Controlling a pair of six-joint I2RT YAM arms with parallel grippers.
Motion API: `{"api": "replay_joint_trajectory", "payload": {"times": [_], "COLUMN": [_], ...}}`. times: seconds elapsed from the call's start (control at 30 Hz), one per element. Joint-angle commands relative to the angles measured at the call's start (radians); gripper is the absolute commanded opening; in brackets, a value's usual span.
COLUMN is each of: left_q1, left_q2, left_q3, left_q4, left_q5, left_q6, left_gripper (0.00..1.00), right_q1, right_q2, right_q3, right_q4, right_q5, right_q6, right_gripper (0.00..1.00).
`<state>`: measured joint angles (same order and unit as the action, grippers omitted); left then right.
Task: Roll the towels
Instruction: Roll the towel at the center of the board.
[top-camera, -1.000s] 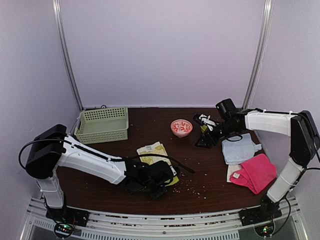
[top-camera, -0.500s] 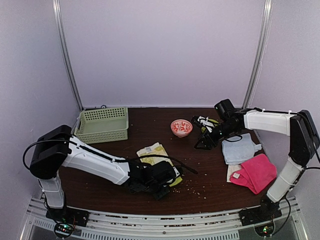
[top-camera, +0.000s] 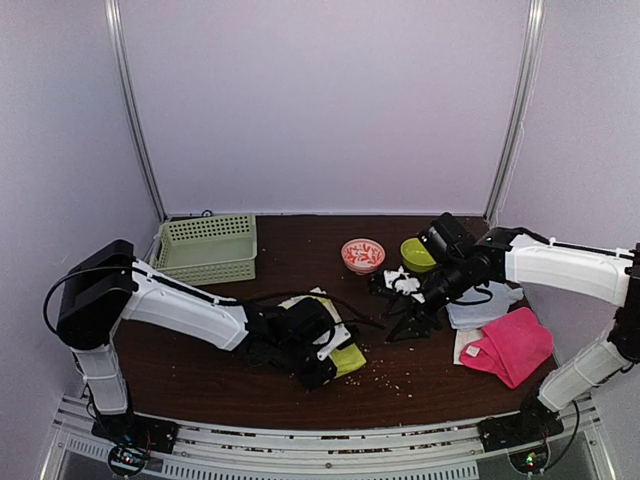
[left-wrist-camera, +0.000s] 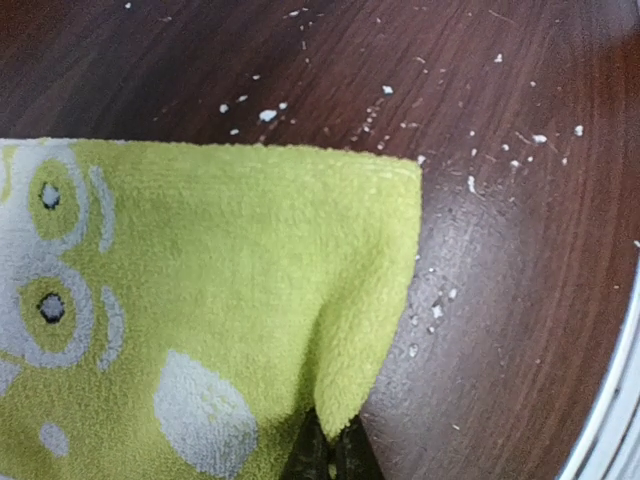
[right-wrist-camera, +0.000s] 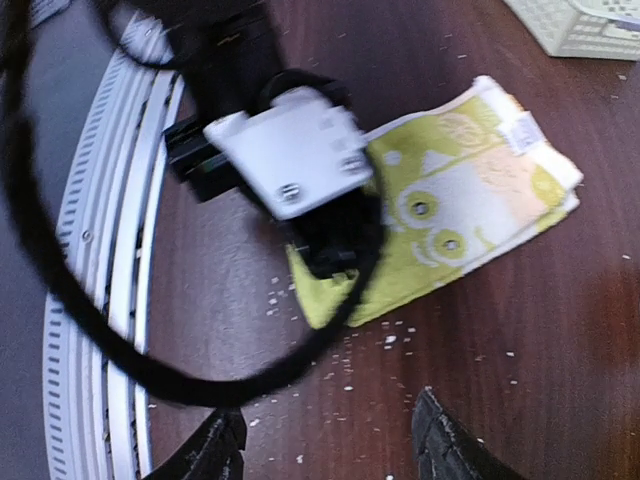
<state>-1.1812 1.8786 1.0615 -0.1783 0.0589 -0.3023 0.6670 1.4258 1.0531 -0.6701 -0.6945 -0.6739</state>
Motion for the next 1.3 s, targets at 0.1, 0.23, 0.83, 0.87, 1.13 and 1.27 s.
{"api": "replay_joint_trajectory", "payload": {"times": [0.1,0.23,0.83,0.87,1.13,1.27], "left_q1": [0.089,0.127,0.201,0.201,0.201,0.201], "left_q2": [-0.003,0.012,0.139,0.139,0.139,0.134], "left_q3": [-0.058,-0.065,0.025,0.024,0.019,0.015], "left_q4": [0.071,0.110,0.008,0.008,0.017,0.020], "left_q5": [0.398,0.522,0.707,0.707,0.702,0.699], "left_q6": [-0.036,-0.053,-0.012,-0.014,-0.015,-0.015], "left_gripper": [0.00,0.00,0.00,0.00,0.00,0.00], "right_q1": [0.103,0.125,0.462,0.467,0.479,0.479], "right_q2": [0.038,0.053,0.184,0.190,0.260,0.291], "right_q3": [-0.073,-0.083,-0.093,-0.098,-0.118,-0.121], "right_q4": [-0.066,-0.028,0.289,0.306,0.373,0.378], "right_q5": [0.084,0.096,0.394,0.402,0.484,0.486], "right_q6": [-0.170,-0.178,-0.030,-0.029,-0.045,-0.054], "right_gripper": [0.56,0.58,0.56,0.56,0.50,0.46]}}
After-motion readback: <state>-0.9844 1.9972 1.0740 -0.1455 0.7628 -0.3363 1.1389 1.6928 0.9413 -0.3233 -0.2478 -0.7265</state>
